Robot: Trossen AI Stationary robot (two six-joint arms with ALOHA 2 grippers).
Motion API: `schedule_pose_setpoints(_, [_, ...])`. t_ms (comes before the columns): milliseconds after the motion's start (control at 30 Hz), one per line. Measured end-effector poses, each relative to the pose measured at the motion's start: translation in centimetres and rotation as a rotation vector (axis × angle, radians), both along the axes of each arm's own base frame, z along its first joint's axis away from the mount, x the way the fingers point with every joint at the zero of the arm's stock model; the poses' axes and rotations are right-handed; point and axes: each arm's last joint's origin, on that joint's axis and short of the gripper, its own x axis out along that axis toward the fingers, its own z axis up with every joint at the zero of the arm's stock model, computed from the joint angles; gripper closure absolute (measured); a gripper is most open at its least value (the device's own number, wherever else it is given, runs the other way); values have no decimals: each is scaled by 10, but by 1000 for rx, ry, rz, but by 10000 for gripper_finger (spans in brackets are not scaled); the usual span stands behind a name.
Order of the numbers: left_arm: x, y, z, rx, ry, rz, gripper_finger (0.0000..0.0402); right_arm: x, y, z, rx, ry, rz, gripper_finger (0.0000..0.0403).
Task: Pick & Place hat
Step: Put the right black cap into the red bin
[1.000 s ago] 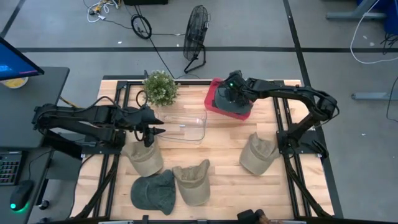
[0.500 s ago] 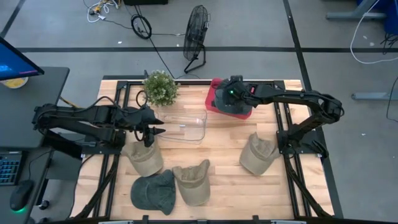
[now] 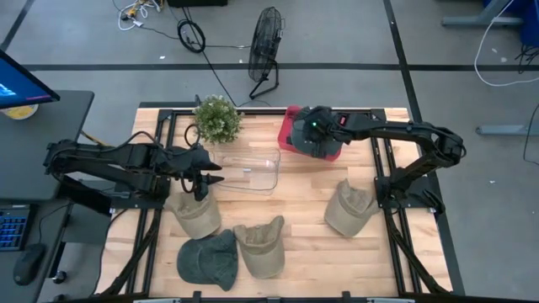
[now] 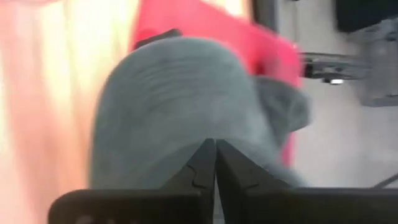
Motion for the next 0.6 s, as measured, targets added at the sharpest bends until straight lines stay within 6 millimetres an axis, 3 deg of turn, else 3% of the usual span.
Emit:
schedule_pose_setpoints(167, [0,0,0,-1,0,-1,220,-1,-12,3,-33,-40,-8,399])
schedule_pose_setpoints(367, [0,0,0,-15,-3,9,220,-10,-27,2,48,-103,-92,398])
schedule_pose_setpoints(600, [0,0,0,-22,-4,14,220,-21,-35,-18,122,-141,-152,400])
